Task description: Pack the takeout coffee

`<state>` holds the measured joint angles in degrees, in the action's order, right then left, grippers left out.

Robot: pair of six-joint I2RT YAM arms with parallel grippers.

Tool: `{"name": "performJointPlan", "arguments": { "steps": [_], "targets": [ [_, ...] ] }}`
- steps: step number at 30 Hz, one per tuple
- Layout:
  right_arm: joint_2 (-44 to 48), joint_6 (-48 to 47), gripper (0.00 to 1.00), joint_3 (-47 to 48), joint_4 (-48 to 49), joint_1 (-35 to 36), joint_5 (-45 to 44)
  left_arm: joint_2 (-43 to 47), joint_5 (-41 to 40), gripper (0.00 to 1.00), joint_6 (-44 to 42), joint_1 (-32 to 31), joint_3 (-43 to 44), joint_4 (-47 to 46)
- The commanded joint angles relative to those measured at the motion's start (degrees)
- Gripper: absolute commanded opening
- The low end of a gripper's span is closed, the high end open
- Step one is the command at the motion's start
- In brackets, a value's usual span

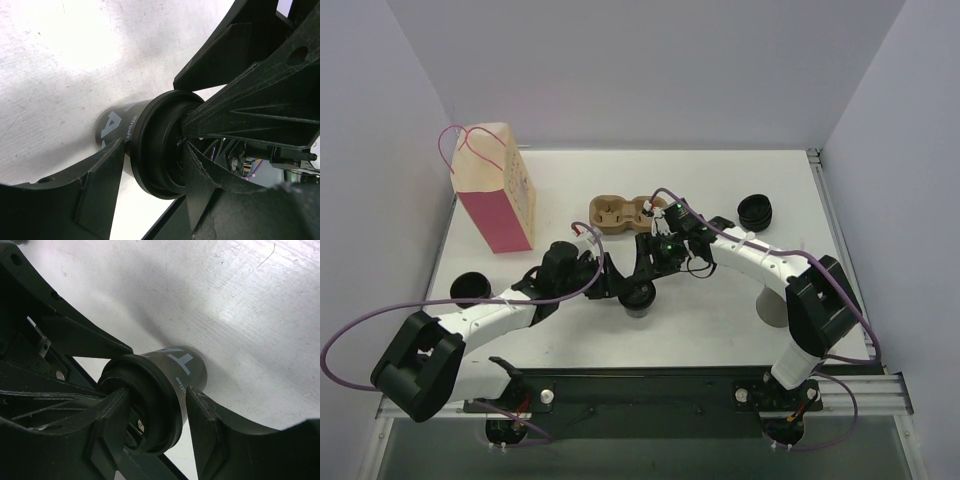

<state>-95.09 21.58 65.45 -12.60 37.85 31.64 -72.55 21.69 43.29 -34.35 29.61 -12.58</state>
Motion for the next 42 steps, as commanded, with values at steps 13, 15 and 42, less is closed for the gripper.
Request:
{"name": "performJointPlan", "arguments": {
  "steps": [13, 15, 42],
  "targets": [
    [9.39, 2.76, 0.65, -0.41, -2.69, -2.16, -1.75, -3.03, -8.95, 0.54, -1.98, -4.41, 0.81, 6.69],
    [10.09, 3.11, 0.66, -0.76, -3.39, -2.77, -1.84, -3.21, -9.21, 0.54, -1.98, -4.85, 0.98, 6.86],
    [16.87, 10.58, 0.39, -16.67, 4.86, -7.52, 0.53, -2.59, -12.82, 0.53, -1.19, -6.96, 1.16, 9.06]
  ]
}}
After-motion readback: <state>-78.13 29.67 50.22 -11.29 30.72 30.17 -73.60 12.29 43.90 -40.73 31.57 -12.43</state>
